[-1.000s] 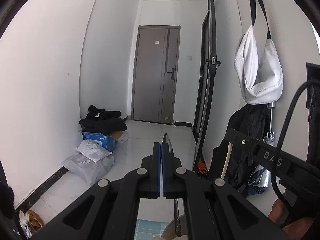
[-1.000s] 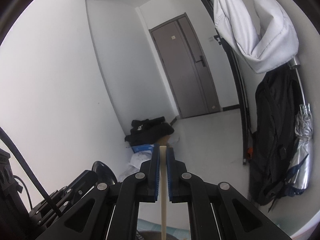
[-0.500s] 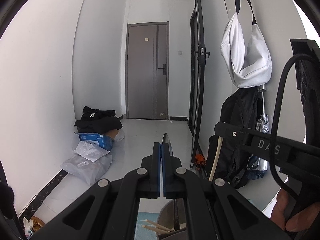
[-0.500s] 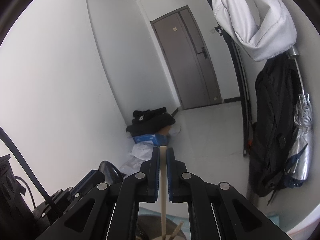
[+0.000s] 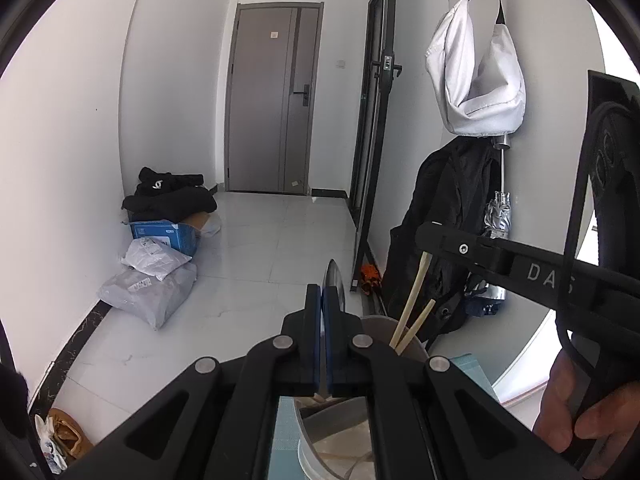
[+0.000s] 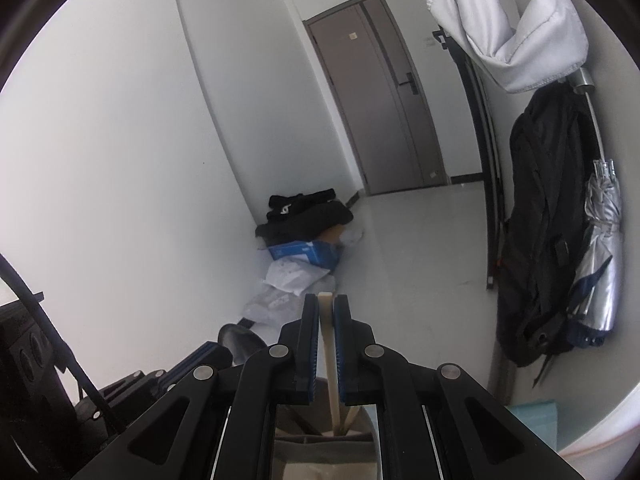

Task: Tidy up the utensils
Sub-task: 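Raise the spoon and chopstick over the caddy and open both grippers, then pull both open grippers back from the caddy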

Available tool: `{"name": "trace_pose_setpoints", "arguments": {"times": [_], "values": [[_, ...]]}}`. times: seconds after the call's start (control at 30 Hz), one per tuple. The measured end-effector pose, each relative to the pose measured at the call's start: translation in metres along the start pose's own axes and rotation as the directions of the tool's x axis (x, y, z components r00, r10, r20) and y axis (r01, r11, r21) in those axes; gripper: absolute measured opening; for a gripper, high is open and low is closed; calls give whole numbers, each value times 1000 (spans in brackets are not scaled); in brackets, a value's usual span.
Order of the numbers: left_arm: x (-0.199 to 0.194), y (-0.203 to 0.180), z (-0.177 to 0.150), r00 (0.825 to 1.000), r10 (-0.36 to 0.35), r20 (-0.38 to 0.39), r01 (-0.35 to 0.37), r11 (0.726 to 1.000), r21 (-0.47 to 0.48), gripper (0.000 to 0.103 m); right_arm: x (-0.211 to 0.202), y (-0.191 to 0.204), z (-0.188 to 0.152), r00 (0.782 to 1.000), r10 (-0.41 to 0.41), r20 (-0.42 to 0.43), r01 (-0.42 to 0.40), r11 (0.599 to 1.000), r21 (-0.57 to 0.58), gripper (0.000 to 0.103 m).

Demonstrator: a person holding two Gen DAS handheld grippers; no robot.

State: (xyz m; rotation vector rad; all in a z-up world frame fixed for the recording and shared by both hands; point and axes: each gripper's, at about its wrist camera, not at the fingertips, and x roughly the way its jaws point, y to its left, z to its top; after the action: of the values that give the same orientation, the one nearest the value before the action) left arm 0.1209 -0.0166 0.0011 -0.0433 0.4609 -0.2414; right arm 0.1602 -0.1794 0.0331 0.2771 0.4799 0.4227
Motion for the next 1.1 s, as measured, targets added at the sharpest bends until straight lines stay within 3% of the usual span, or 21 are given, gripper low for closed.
{"name": "trace_pose_setpoints", "arguments": {"times": [0.1, 0.23, 0.37, 0.4, 0.53, 0.63, 0.7, 0.83, 0.87, 1.1], "values": [[-2, 0, -1, 999, -38, -36, 39, 999, 2, 0, 5, -3, -5, 998, 15, -64, -13, 1000, 21, 8], [-3, 2, -4, 996, -34, -83, 32, 999, -20, 0, 10, -4, -19, 990, 24, -136, -19, 999, 34, 8], [-3, 5, -5, 988, -69, -141, 62, 997, -52, 5, 5, -2, -30, 986, 34, -164, -30, 999, 25, 9], [-5, 4, -5, 986, -77, -150, 70, 996, -52, 9, 6, -2, -32, 983, 46, -180, -41, 999, 33, 11], [-23, 8, -3, 990, -57, -126, 47, 996, -79, 45, -2, 0, -40, 976, 38, -216, -35, 999, 18, 12], [-35, 12, -2, 992, -30, -119, 18, 995, -96, 55, -17, -1, -43, 976, 35, -213, -30, 999, 26, 16], [-43, 13, -2, 993, -12, -117, -1, 994, -112, 60, -32, 1, -44, 981, 12, -193, -10, 1000, 7, 26], [-61, 14, -1, 995, 18, -98, -32, 989, -147, 82, -67, 2, -45, 991, 4, -131, -2, 1000, 13, 42], [-65, 14, -2, 996, 25, -89, -39, 987, -157, 84, -77, 2, -46, 994, -4, -108, 5, 1000, 12, 47], [-94, 6, -8, 996, 57, -65, -68, 983, -172, 90, -117, 13, -52, 999, -31, -43, 31, 1000, -4, 54]]}}
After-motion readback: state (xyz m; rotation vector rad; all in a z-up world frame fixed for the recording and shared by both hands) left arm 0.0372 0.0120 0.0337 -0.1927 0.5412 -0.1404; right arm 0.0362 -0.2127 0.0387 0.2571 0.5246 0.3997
